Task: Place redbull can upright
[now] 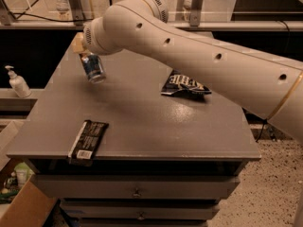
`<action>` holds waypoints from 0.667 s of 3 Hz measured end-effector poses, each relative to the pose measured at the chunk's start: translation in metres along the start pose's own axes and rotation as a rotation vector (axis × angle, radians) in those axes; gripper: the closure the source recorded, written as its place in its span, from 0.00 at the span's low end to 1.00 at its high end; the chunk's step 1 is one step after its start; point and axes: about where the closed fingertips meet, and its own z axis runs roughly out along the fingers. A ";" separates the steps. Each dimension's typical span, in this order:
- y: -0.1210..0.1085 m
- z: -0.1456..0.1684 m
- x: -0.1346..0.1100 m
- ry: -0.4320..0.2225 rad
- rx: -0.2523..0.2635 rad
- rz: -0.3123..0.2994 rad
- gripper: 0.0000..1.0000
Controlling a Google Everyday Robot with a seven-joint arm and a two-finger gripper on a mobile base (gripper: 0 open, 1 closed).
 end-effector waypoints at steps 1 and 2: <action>0.000 0.000 0.000 0.000 0.000 0.000 1.00; 0.004 0.000 -0.007 0.029 0.035 0.011 1.00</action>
Offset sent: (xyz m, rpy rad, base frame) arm -0.0037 -0.0147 -0.0191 0.1361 -0.0372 0.0336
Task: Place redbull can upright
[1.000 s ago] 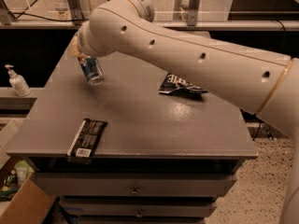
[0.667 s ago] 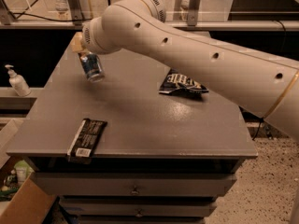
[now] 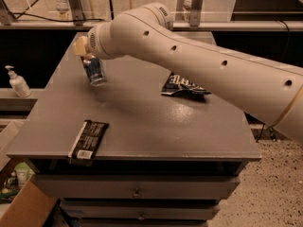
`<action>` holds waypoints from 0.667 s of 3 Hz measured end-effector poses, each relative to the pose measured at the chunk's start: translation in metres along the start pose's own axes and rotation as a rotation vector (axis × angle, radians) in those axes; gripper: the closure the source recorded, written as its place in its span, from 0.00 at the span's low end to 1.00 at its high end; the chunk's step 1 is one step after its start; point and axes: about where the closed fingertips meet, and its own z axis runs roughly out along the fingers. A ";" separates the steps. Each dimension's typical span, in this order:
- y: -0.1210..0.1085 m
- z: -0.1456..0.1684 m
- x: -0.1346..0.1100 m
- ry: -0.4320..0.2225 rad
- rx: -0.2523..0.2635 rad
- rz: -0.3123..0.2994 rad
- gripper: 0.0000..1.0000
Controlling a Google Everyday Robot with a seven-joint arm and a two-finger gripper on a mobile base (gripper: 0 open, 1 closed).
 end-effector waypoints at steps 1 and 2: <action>0.002 -0.013 0.000 0.078 0.073 -0.002 1.00; 0.000 -0.028 0.004 0.164 0.153 -0.030 1.00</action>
Offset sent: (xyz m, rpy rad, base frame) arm -0.0265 -0.0286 0.0343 0.2484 -0.2706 0.1648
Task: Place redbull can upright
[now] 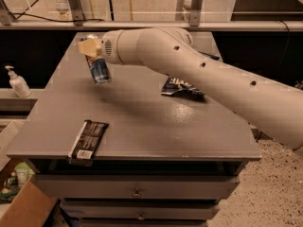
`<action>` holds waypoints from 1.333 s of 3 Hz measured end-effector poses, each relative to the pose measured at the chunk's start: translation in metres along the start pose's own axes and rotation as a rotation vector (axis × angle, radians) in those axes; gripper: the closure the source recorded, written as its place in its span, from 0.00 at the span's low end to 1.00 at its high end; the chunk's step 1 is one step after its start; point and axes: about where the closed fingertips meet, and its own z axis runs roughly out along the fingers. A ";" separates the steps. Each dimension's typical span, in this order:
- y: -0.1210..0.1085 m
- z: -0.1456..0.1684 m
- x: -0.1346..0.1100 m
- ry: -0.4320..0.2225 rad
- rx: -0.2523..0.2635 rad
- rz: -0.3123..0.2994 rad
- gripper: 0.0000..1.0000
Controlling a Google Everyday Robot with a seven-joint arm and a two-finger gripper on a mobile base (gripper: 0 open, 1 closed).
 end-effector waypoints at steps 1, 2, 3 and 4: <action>-0.008 -0.007 0.008 0.071 0.096 -0.032 1.00; -0.032 -0.003 0.010 0.088 0.140 -0.114 1.00; -0.030 -0.003 0.010 0.087 0.136 -0.116 1.00; -0.031 -0.001 0.009 0.083 0.160 -0.168 1.00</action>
Offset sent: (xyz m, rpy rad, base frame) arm -0.0043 -0.0013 0.0100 0.0676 -0.0558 0.0520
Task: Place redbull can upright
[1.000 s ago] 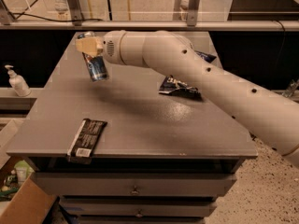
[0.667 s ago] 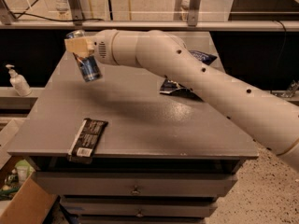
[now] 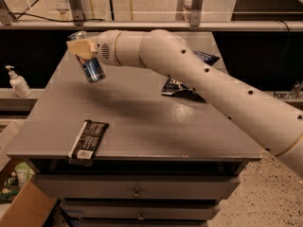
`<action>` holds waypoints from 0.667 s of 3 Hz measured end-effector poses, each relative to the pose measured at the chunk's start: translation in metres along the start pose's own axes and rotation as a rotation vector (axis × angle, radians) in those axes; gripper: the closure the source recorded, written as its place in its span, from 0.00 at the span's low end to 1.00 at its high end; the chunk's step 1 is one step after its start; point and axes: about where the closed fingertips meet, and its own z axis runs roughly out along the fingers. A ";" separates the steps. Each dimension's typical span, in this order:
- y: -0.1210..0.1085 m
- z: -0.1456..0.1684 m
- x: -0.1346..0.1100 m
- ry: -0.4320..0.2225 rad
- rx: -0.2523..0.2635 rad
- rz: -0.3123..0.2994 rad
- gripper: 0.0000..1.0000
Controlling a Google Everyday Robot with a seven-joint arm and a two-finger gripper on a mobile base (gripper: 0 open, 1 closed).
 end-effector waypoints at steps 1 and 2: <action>0.002 -0.006 -0.002 0.032 0.072 -0.071 1.00; -0.003 -0.016 0.000 0.068 0.158 -0.138 1.00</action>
Offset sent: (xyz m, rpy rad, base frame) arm -0.0238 -0.0228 0.0097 0.0458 -0.3101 0.2867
